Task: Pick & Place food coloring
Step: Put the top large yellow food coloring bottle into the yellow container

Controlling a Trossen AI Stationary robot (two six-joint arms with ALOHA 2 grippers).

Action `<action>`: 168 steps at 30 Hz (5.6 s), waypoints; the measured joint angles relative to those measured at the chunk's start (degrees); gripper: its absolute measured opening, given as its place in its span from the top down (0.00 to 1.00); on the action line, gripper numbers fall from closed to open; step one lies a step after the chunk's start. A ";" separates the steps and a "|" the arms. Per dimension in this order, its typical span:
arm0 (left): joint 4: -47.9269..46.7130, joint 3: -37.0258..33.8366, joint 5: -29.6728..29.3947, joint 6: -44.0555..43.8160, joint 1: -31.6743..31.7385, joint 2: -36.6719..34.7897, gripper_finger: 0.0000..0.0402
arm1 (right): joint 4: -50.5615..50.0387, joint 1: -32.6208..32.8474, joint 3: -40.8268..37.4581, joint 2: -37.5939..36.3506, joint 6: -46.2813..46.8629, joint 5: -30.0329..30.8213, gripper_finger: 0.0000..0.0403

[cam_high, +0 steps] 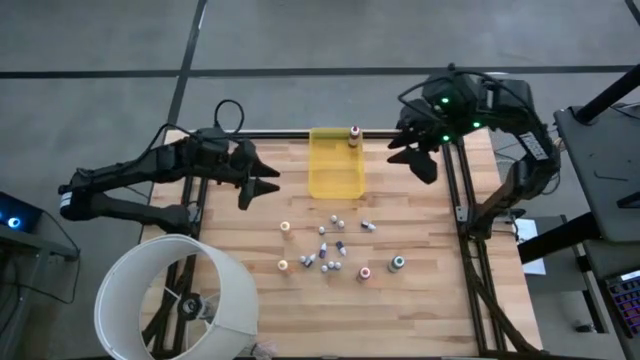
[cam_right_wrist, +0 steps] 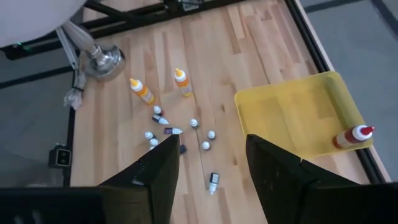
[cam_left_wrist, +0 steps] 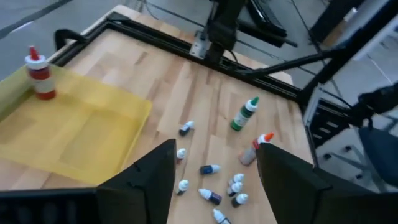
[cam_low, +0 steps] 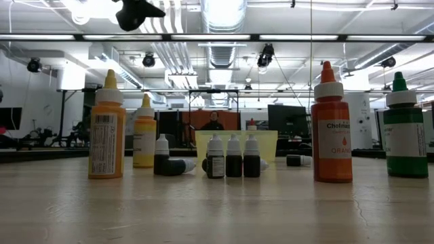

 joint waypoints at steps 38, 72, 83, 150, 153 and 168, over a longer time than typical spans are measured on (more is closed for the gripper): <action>-23.14 10.09 -2.05 15.60 -9.15 30.71 0.51 | 0.02 -0.02 -0.15 -3.58 0.61 1.65 0.57; -27.48 10.03 -7.96 15.35 -9.99 39.60 0.53 | 0.02 -0.04 -0.33 -3.50 0.37 3.57 0.57; -27.31 10.03 -7.92 14.36 -9.99 40.01 0.55 | 0.02 -0.04 -0.33 -3.50 0.35 3.57 0.57; -31.15 34.31 -15.59 13.01 5.15 42.40 0.76 | 0.02 -0.04 -0.44 -3.52 -0.52 4.98 0.57; -31.17 37.32 -15.54 14.07 5.27 44.79 0.76 | 0.04 -0.04 -0.44 -3.52 -0.48 6.17 0.57; -39.87 63.17 -17.20 18.07 11.98 62.66 0.76 | 0.02 -0.04 -0.44 -3.52 0.30 6.63 0.57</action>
